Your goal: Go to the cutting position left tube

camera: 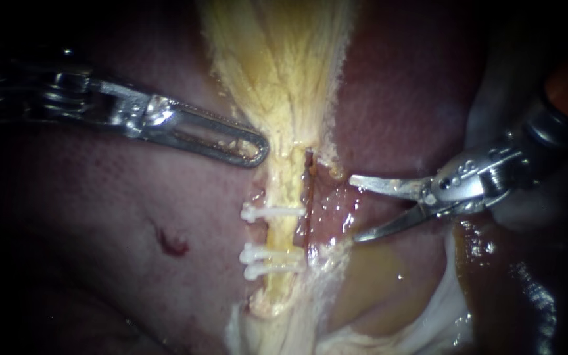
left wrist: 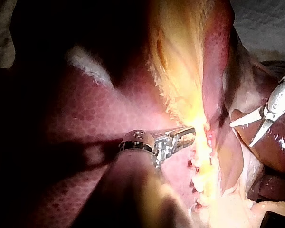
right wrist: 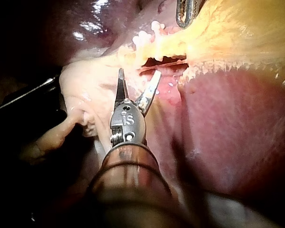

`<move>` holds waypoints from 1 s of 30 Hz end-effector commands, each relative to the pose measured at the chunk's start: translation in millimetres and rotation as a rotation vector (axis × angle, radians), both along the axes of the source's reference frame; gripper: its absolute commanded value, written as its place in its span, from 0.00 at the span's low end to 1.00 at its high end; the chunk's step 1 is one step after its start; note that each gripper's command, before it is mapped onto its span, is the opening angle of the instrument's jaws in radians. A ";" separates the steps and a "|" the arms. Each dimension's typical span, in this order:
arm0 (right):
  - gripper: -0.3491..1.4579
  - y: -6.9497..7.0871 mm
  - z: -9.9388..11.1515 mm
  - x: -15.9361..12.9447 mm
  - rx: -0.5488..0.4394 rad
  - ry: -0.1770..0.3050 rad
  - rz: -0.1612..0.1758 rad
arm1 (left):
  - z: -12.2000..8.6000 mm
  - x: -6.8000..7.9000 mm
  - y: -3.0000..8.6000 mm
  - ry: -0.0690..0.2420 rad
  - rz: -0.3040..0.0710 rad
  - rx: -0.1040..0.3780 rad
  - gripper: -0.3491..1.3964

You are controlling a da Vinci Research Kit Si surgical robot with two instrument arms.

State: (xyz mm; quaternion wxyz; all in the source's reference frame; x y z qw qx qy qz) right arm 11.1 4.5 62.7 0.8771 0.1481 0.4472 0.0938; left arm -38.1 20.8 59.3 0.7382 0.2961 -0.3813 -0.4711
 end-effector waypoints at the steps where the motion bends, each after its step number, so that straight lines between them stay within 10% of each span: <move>1: 0.99 0.1 -0.1 0.1 0.001 -0.001 0.001 | -0.4 0.3 0.2 -0.002 0.001 0.003 0.00; 11: 0.99 0.3 -0.2 0.2 0.009 0.005 -0.005 | -4.3 4.0 0.9 0.008 -0.016 -0.001 0.00; 30: 0.99 -3.9 3.7 5.1 0.184 0.056 -0.067 | -4.3 3.8 0.9 0.009 -0.017 -0.001 0.00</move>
